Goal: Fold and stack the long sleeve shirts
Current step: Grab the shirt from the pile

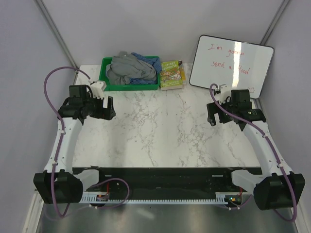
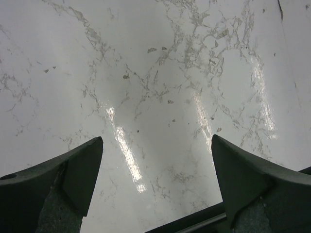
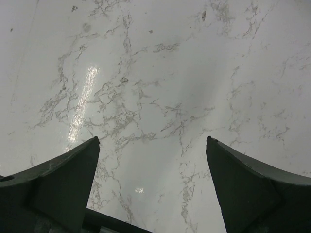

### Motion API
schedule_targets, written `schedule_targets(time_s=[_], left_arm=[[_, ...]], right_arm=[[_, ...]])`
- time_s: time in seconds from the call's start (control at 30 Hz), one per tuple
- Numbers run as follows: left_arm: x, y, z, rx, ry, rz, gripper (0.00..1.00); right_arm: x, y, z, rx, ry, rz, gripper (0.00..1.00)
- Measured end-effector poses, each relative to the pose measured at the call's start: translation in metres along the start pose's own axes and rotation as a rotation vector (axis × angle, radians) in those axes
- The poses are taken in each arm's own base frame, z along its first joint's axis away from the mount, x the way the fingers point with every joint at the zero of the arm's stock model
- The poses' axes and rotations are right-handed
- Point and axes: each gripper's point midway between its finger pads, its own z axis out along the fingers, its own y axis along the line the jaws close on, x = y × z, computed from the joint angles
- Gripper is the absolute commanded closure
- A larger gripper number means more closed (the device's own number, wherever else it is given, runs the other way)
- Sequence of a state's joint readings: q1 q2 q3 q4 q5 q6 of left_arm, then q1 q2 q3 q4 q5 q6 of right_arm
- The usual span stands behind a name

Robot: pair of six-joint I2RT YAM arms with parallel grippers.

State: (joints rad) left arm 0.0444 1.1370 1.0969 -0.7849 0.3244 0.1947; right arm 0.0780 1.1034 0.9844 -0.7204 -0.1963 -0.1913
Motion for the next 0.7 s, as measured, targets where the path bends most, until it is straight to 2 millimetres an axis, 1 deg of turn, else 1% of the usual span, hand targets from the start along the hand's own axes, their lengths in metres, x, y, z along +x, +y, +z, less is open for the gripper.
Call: schedule_targets(time_s=[0.1,0.2,0.3,0.37,0.4,0.43,0.47,0.5,0.57,0.63,0.7], left_arm=[[-0.004,0.003,0.006,0.002,0.018,-0.006,0.0],[-0.025,0.011,0.014,-0.001,0.017,-0.005,0.0],[-0.062,0.022,0.024,-0.011,-0.012,0.006,0.0],[-0.097,0.032,0.036,-0.023,-0.04,0.014,0.0],[-0.117,0.039,0.044,-0.039,-0.061,0.02,0.0],[-0.131,0.044,0.054,-0.049,-0.076,0.024,0.01],[-0.15,0.05,0.064,-0.068,-0.089,0.03,0.0],[-0.164,0.056,0.075,-0.085,-0.106,0.036,0.0],[-0.191,0.063,0.103,-0.107,-0.126,0.044,0.01],[-0.208,0.066,0.128,-0.122,-0.141,0.051,0.0],[-0.22,0.068,0.158,-0.132,-0.149,0.059,0.0]], right_arm=[[0.002,0.003,0.003,-0.021,0.013,0.005,0.02],[0.006,0.005,0.007,-0.037,0.031,0.01,0.02],[0.008,0.005,0.009,-0.044,0.048,0.014,0.02],[0.008,0.005,0.009,-0.047,0.054,0.018,0.02],[0.008,0.004,0.009,-0.046,0.053,0.02,0.02],[0.008,0.004,0.009,-0.045,0.054,0.022,0.02],[0.009,0.003,0.008,-0.043,0.053,0.025,0.02],[0.009,0.002,0.008,-0.042,0.054,0.027,0.02],[0.01,0.001,0.008,-0.039,0.056,0.029,0.02],[0.01,0.0,0.008,-0.037,0.057,0.032,0.02],[0.01,-0.001,0.007,-0.035,0.058,0.034,0.02]])
